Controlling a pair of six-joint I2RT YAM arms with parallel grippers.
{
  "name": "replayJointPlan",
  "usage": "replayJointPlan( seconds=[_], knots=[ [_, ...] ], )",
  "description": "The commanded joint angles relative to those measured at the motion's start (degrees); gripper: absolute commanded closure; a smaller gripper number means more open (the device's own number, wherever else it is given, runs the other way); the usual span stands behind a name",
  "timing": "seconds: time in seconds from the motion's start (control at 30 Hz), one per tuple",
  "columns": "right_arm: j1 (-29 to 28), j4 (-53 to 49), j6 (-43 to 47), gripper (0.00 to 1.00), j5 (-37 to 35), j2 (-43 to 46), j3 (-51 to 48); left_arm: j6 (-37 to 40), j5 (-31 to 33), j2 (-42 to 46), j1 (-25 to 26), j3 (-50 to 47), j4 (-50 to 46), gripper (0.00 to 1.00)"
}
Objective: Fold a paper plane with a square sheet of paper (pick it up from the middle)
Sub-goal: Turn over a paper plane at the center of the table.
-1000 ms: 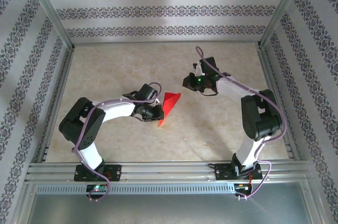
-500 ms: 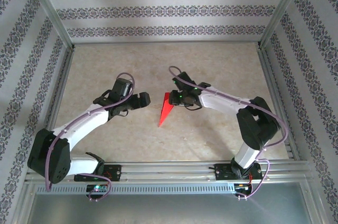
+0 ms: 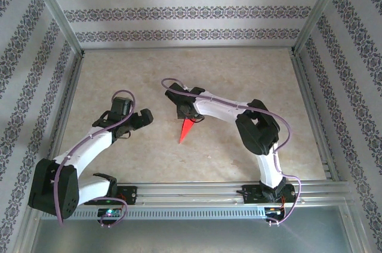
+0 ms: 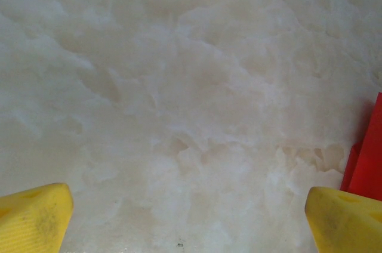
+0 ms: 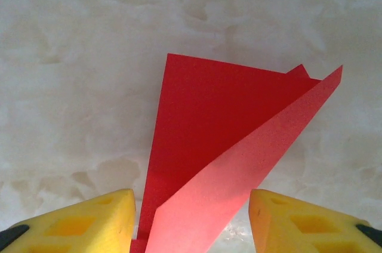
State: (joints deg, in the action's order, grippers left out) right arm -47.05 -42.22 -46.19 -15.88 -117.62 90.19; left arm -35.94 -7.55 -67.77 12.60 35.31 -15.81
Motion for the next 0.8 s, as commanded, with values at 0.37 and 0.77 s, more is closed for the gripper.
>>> replayJointPlan(
  seconds=[0.37, 0.77],
  knots=[
    [-0.6, -8.7, -7.6, 0.59, -1.7, 2.1, -0.4, 1.5, -3.4, -0.7, -1.1, -0.6, 3.2, 0.00],
    [0.4, -3.4, -14.1, 0.72, 2.9, 3.7, -5.9, 0.9, -4.4, -1.4, -1.1, -0.3, 3.5, 0.00]
  ],
)
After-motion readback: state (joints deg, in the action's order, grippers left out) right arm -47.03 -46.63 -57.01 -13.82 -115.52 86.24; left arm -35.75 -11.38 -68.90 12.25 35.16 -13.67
